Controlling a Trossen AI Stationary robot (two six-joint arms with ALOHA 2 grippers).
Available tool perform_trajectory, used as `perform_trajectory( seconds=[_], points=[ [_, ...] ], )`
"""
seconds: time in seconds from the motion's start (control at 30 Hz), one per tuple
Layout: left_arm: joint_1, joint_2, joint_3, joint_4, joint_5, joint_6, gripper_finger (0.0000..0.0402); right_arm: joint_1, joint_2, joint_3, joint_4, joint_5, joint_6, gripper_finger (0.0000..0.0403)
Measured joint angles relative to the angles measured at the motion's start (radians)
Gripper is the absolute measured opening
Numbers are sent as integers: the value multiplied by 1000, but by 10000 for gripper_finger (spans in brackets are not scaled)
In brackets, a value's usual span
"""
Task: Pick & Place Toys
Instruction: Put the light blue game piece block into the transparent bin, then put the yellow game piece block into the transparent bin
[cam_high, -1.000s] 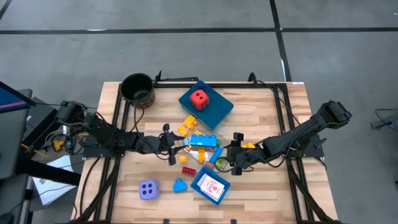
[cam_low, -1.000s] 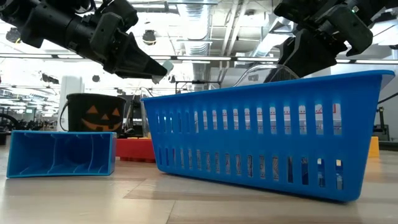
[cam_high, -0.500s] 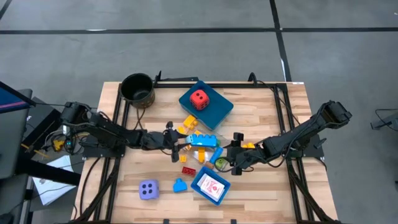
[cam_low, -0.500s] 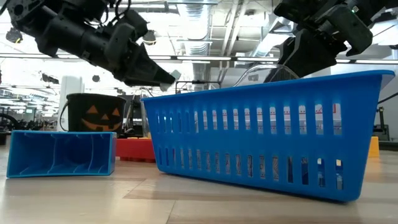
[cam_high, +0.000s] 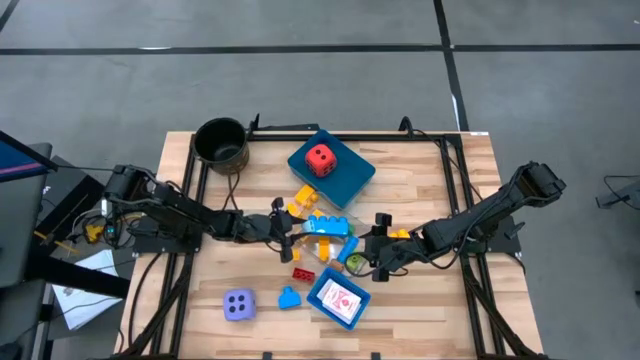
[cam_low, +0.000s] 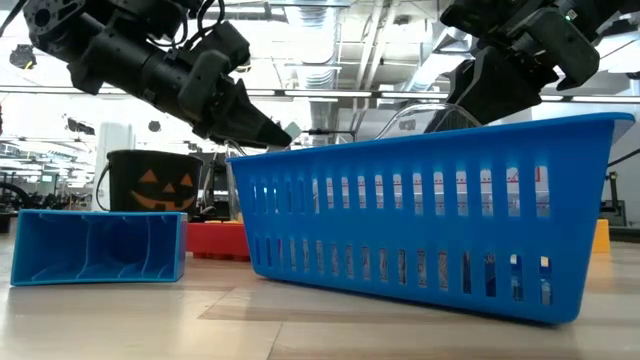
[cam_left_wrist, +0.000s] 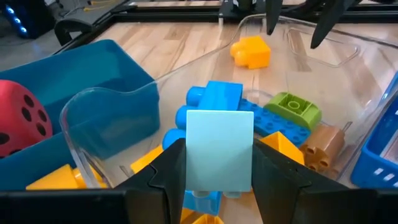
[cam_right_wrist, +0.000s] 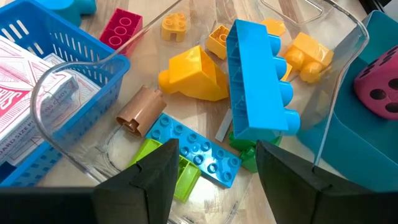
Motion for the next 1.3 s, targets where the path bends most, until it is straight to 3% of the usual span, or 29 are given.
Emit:
perform_trajectory(
  seconds=[0.83,1.3],
  points=[
    [0,-1,0,-12,-1,-26,190,0,0,0,0,0,0,205],
    [-24,-3,-2,-12,-2,-25,189,0,0,0,0,0,0,205]
  ],
)
